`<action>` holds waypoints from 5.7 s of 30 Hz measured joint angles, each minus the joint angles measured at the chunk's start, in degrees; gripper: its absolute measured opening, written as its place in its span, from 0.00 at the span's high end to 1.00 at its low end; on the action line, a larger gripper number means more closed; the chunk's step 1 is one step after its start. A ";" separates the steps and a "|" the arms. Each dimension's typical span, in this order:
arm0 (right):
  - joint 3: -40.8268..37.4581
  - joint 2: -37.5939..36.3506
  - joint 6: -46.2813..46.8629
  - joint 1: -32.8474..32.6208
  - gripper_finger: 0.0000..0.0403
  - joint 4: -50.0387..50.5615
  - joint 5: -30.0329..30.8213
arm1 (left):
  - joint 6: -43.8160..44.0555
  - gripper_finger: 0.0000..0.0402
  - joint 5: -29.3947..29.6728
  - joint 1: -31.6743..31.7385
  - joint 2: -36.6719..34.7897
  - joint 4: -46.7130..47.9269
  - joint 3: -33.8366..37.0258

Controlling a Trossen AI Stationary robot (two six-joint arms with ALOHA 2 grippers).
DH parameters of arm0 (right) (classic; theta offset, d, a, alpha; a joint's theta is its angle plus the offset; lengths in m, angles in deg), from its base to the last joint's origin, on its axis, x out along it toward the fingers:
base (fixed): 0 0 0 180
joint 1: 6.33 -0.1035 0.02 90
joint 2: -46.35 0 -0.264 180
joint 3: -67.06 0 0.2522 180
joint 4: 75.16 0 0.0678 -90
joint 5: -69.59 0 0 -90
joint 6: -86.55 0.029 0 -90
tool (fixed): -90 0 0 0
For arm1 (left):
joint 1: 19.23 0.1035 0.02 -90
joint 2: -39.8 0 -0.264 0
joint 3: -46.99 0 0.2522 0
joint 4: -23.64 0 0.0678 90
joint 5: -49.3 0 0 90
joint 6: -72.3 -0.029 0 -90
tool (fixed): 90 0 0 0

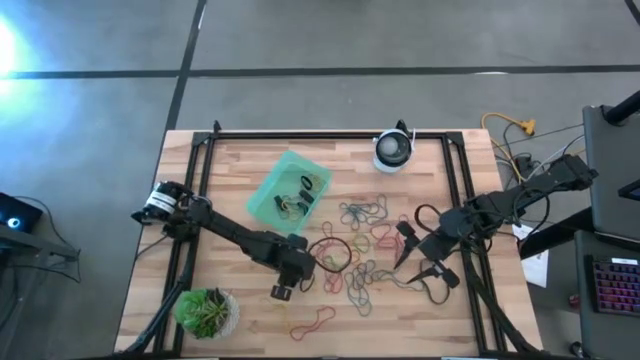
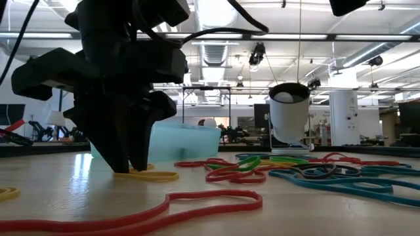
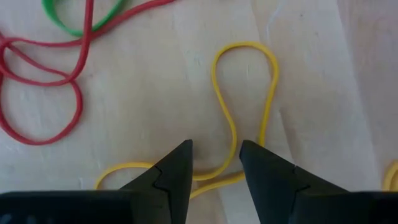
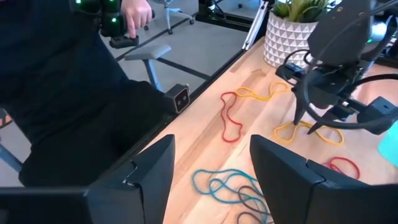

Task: Pick and place rubber bands into bin
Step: Put the yellow rubber band into the green bin

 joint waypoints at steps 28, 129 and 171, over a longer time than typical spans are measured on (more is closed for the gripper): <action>-0.61 0.57 -0.48 -0.22 0.50 -1.65 1.23 | -0.42 1.00 -0.80 -0.45 -4.40 3.94 -0.33; -3.52 2.34 -1.10 -0.24 0.50 -2.91 1.09 | 7.96 0.39 4.68 0.77 -0.26 6.07 -1.99; -4.80 2.34 -0.44 -0.24 0.50 -3.46 1.18 | 9.35 0.99 1.02 -2.47 3.88 5.00 -1.37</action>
